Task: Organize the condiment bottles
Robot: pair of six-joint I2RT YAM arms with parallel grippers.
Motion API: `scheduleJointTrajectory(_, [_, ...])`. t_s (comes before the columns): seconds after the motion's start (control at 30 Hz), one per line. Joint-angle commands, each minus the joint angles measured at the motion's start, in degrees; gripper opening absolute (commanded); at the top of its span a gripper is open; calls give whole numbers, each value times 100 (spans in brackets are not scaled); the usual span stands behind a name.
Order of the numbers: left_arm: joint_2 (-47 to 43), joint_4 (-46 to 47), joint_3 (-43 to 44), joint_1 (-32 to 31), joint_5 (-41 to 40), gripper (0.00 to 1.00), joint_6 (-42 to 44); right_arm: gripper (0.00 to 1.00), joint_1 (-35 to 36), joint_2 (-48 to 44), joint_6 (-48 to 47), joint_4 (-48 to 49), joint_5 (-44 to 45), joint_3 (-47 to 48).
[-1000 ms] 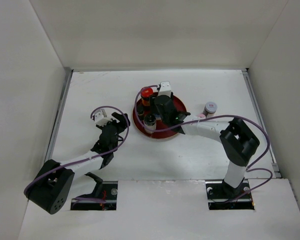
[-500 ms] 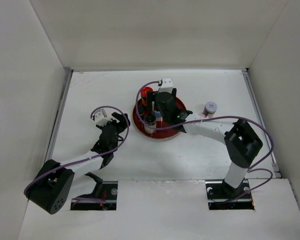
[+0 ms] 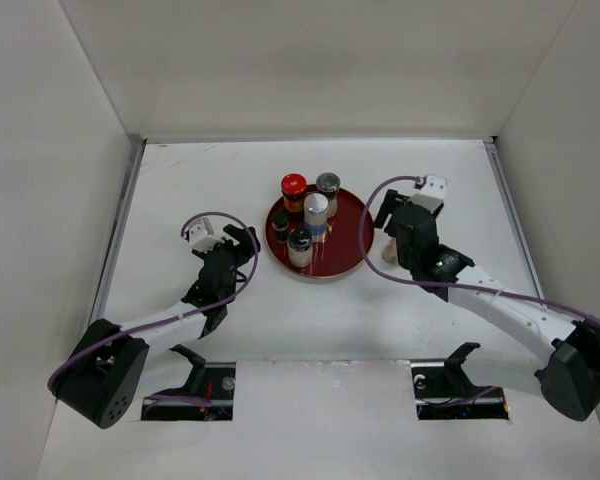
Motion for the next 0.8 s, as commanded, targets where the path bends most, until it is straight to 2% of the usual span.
scheduleJointTrajectory(0.0, [-50, 304, -29, 12, 26, 69, -65, 79, -355, -150, 645, -1197, 349, -384])
scheduleJointTrajectory(0.03, [-41, 304, -29, 12, 26, 69, -65, 93, -443, -150, 689, -1224, 288, -498])
scheduleJointTrajectory(0.07, [-24, 304, -20, 12, 26, 69, -65, 99, -522, -141, 725, -1198, 174, -595])
scheduleJointTrajectory(0.27, [-32, 304, -20, 3, 26, 69, -65, 100, -857, 490, 681, -733, -547, -570])
scheduleJointTrajectory(0.5, [-32, 304, -20, 3, 26, 69, -74, 75, -998, 1071, 681, -398, -662, -420])
scheduleJointTrajectory(0.6, [-41, 304, -29, 3, 26, 69, -74, 56, -1016, 1055, 628, -293, -601, -403])
scheduleJointTrajectory(0.67, [-41, 304, -29, 3, 26, 69, -74, 51, -981, 853, 541, -196, -391, -403])
scheduleJointTrajectory(0.77, [-32, 304, -29, 12, 26, 69, -74, 50, -726, 484, 207, -143, -66, -236])
